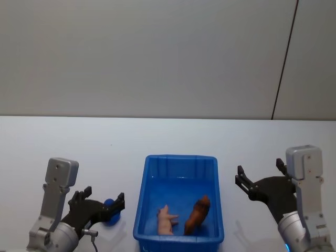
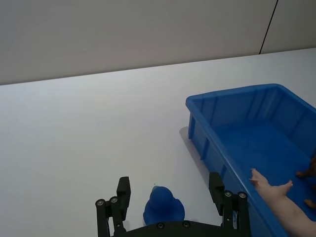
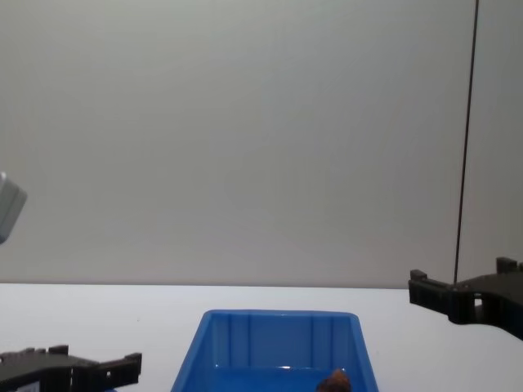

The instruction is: Pick up the two dolls from the table and place them into the box.

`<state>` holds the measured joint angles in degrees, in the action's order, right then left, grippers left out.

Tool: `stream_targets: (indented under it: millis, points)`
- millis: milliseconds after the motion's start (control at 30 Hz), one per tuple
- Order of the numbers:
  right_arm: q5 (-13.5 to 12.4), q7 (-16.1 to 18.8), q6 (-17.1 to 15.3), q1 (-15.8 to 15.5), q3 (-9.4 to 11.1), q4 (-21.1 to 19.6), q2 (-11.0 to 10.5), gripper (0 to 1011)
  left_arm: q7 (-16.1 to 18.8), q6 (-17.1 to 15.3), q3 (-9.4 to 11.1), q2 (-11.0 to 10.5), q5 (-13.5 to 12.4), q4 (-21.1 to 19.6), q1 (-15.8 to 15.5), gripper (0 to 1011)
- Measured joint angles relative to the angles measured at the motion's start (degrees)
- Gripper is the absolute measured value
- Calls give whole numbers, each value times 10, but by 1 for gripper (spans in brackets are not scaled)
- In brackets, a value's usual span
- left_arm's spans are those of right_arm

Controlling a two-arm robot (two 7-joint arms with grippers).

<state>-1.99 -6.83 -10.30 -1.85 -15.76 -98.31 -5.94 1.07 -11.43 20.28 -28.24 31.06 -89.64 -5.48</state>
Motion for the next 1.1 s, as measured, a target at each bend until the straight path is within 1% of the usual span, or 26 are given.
stream_targets:
  millis: [300, 600, 800, 1100]
  points:
    - [0, 0, 0, 0, 0, 0, 0, 1001, -12, -2, -2, 9, 9, 32, -8, 1001]
    - [0, 0, 0, 0, 0, 0, 0, 1001, -28, -8, -2, 18, 11, 63, -21, 1001]
    - [0, 0, 0, 0, 0, 0, 0, 1001, -39, -13, -3, 26, 7, 85, -32, 1001]
    - [0, 0, 0, 0, 0, 0, 0, 1001, -49, -20, -4, 32, -1, 108, -44, 1001]
